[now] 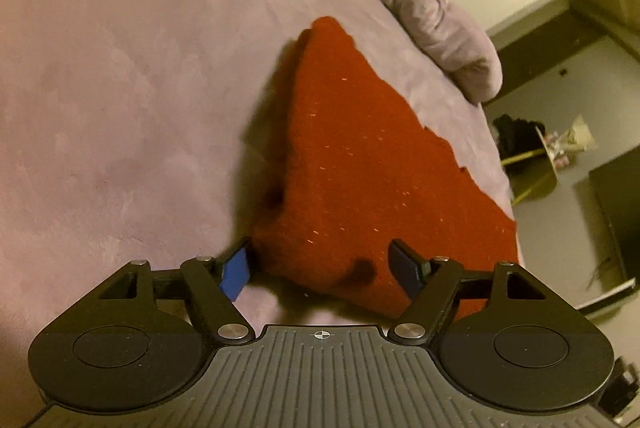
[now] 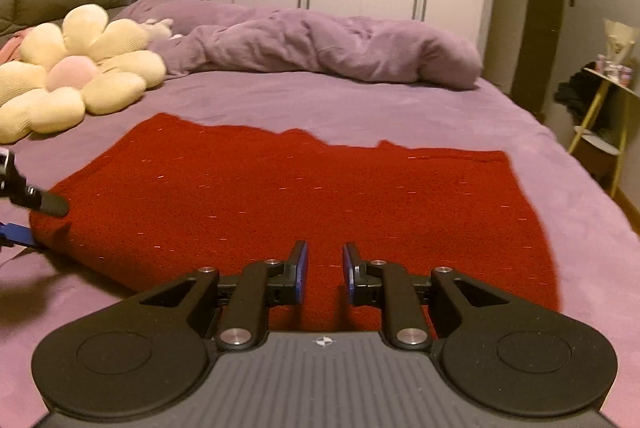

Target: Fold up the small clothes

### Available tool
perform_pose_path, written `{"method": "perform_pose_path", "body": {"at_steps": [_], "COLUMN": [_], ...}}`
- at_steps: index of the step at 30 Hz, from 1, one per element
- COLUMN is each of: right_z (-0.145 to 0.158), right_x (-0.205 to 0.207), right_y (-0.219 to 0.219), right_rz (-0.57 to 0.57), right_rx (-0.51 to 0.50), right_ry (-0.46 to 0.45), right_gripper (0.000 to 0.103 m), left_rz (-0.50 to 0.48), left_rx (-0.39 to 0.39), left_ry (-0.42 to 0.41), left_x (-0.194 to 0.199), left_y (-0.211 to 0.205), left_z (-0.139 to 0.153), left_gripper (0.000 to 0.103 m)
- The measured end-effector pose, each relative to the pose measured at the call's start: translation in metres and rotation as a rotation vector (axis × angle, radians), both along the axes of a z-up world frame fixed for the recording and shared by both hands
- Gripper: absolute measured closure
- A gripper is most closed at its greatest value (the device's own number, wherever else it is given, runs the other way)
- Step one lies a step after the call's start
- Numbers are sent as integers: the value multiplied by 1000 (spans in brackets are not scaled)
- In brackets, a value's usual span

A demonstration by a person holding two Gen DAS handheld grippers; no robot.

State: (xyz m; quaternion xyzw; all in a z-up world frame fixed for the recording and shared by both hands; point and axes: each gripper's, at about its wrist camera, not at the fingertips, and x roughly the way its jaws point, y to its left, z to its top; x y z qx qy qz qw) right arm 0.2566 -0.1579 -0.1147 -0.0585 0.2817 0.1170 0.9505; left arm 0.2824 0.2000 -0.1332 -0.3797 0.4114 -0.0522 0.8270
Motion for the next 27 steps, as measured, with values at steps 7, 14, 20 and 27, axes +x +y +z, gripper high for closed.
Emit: {"method": "perform_pose_path", "body": {"at_steps": [7,14,20,27], "right_z": [-22,-23,-24,-40], "right_x": [5,11,16,16], "right_y": [13,20,33,45], "right_rz": [-14,-51,-25,47], "right_rx": [-31,-25,-68,-137], "right_ry": [62,8,36,71], "right_gripper": [86,86,97,98], "left_rz": [61,113,105,112], "left_rx": [-147,-150,-163,-177], "left_ry": [4,11,8,-18], "left_x": [24,43,45,45], "left_y": [11,13,18,17], "left_z": [-18,-25,-26,-21], "left_gripper": [32,46,62,70]}}
